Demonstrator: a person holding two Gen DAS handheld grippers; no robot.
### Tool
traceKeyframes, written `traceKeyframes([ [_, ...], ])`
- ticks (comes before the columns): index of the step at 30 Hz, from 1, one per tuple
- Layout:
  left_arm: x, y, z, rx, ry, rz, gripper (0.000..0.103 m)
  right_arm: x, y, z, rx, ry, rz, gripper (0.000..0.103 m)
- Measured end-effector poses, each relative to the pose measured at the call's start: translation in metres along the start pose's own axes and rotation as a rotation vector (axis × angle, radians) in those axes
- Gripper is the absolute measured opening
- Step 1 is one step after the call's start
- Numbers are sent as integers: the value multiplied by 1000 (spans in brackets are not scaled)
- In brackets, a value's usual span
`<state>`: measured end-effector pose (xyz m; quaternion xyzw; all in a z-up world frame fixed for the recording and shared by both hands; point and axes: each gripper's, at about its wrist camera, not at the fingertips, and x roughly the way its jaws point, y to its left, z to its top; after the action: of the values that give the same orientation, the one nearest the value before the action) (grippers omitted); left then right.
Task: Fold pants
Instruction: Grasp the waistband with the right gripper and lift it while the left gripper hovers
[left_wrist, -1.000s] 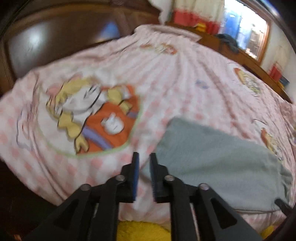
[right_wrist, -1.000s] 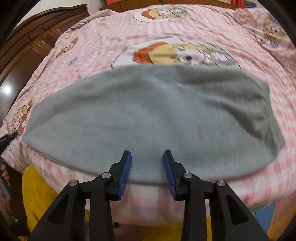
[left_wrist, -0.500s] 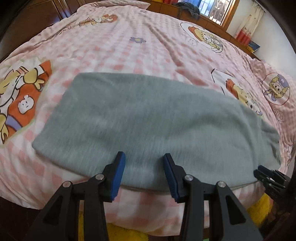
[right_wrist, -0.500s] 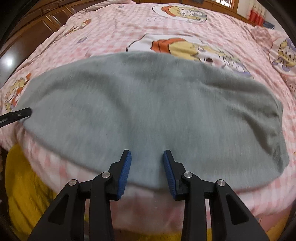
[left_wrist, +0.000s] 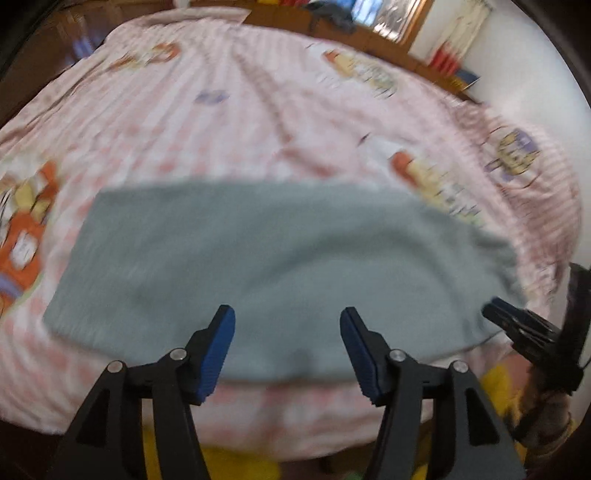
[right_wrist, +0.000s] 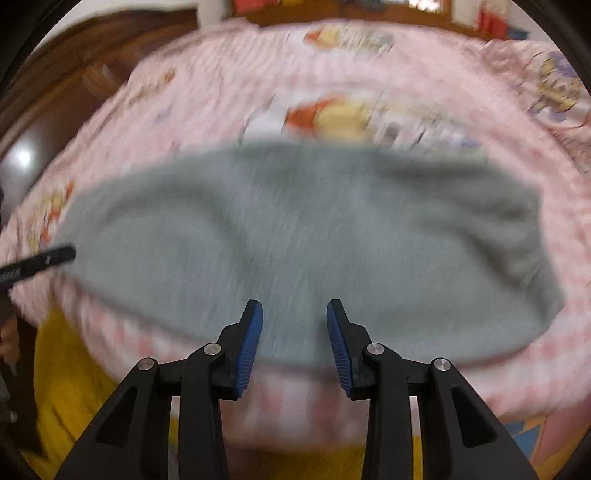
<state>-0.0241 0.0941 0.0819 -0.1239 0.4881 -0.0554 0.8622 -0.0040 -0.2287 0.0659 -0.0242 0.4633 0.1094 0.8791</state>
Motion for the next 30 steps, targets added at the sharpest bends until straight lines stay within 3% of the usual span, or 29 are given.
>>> traceKeyframes([
  [3,16,-33,26,45,-27,-10,62,8,-11,32,35,-43,-2,37],
  [7,58,-73,50,63,-13,-42,62,38,-25,60,82,-37,19,37],
  [9,81,-85,56,66,13,-37,61,59,-35,67,83,-5,-44,37],
  [12,110,-87,56,63,57,45,57,77,-58,60,74,39,-207,33],
  [13,114,-83,53,62,64,55,53,79,-75,54,94,43,-228,22],
  [14,115,-80,52,67,57,52,52,77,-88,50,126,36,-216,8],
  [15,115,-79,51,72,52,49,51,75,-101,48,157,32,-194,3],
  [19,114,-77,52,71,57,48,51,63,-137,43,277,30,-86,0],
  [22,111,-80,50,88,56,69,51,39,-125,42,245,8,-131,2],
  [25,108,-84,47,101,54,83,51,15,-103,36,164,-6,-102,6],
  [30,105,-82,43,90,55,79,52,-3,-89,8,81,25,-138,6],
])
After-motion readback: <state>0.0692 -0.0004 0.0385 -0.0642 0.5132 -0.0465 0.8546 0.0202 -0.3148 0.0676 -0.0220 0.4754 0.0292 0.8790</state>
